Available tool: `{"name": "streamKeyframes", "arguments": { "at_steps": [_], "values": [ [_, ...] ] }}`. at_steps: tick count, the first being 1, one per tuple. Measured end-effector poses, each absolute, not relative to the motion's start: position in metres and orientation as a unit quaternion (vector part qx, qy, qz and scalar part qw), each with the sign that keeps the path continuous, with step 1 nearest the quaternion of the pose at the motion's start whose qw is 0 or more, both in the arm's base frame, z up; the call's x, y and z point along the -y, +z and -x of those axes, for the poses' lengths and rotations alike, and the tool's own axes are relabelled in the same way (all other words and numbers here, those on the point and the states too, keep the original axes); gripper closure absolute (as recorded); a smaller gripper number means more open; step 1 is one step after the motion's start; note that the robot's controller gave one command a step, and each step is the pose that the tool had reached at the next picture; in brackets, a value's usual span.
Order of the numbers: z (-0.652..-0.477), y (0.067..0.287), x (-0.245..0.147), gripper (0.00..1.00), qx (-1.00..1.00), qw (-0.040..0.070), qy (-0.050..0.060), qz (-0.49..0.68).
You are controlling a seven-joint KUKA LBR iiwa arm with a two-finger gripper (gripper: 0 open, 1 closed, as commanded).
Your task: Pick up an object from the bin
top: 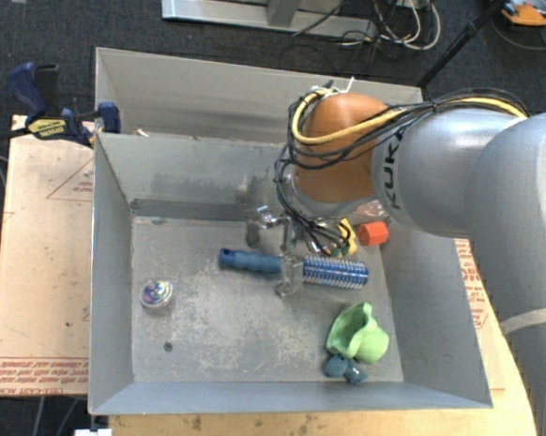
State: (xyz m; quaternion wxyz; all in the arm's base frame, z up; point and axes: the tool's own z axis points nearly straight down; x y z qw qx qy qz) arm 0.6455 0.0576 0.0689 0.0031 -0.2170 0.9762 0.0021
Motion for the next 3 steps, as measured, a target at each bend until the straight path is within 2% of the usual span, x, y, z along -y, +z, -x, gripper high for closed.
{"name": "streamKeyframes", "arguments": {
  "at_steps": [1,2,3],
  "values": [
    [-0.646,0.069,-0.058,1.0,-0.976,0.003,0.002,0.217],
    [-0.647,0.108,-0.058,1.0,-0.976,0.003,0.001,0.216],
    [-0.647,0.113,-0.058,1.0,-0.977,0.001,0.001,0.215]
  ]
}}
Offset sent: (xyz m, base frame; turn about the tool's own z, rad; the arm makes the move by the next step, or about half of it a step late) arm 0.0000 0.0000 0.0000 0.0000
